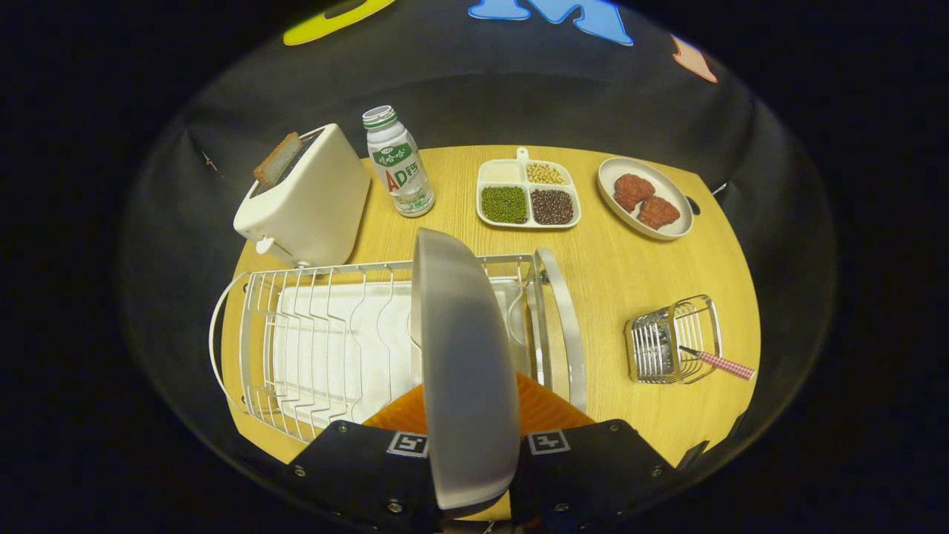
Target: Take the plate from the dish rack, then take the spoon from the basket and place it into the plate.
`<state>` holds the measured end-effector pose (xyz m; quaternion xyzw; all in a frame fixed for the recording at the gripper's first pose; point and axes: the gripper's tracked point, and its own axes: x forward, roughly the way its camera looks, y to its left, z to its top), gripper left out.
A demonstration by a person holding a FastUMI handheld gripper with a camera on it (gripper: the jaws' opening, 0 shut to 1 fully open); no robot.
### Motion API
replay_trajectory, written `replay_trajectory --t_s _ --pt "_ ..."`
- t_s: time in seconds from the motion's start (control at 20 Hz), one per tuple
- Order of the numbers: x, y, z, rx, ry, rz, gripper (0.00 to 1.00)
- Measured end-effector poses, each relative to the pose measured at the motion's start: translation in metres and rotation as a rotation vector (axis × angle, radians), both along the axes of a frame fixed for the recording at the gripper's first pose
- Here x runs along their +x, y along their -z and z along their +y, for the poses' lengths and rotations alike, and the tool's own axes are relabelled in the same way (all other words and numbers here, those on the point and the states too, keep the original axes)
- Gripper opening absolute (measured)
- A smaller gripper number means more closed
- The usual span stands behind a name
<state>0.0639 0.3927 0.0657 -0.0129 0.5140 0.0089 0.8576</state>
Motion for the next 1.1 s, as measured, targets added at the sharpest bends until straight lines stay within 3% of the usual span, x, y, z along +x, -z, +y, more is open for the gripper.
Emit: replay_trajectory --t_s 0.15,0.25,0.75,1.1 --pt "0.003 -0.019 -0.008 -0.085 0.004 -0.045 0.33" --pt "0.001 -0.030 -0.011 -0.075 0.000 -0.056 0.33" --pt "-0.075 -0.081 -0.061 0.140 -0.034 -0.043 0.33" --pt "-0.139 -0.087 -0.146 0.223 -0.026 -0.036 0.33"
